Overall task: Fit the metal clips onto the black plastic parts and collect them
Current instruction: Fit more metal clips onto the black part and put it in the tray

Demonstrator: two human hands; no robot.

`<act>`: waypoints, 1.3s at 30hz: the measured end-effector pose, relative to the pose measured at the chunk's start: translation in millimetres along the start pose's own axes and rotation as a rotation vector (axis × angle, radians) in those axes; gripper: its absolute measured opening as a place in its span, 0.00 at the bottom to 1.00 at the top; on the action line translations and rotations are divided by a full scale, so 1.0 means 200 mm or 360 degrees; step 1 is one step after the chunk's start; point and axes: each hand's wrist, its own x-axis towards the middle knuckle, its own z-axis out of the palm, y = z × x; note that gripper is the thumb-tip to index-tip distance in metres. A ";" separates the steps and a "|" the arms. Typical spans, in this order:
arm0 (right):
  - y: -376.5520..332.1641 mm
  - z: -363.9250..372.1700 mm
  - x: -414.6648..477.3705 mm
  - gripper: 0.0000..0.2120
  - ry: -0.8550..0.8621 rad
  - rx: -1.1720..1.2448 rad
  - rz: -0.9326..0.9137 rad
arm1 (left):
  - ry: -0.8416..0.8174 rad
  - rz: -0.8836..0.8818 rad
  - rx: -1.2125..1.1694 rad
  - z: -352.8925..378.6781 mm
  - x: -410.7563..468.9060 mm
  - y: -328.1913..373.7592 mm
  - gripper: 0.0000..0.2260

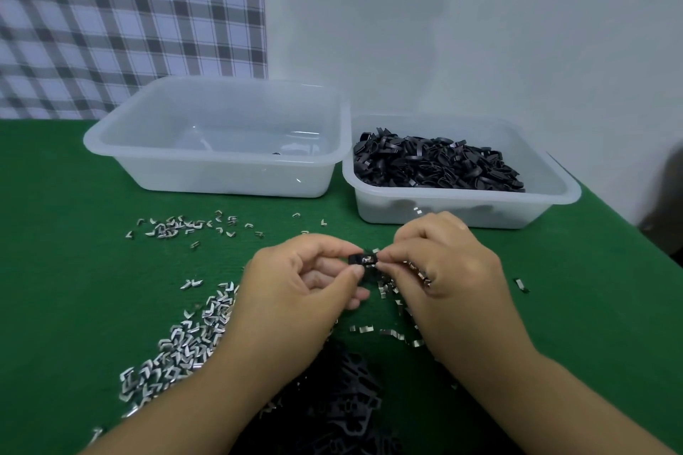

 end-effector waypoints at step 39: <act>0.20 -0.17 0.58 0.09 -0.0636 -0.0166 0.0804 | 0.0103 -0.0011 0.0087 -0.02 0.02 -0.01 0.09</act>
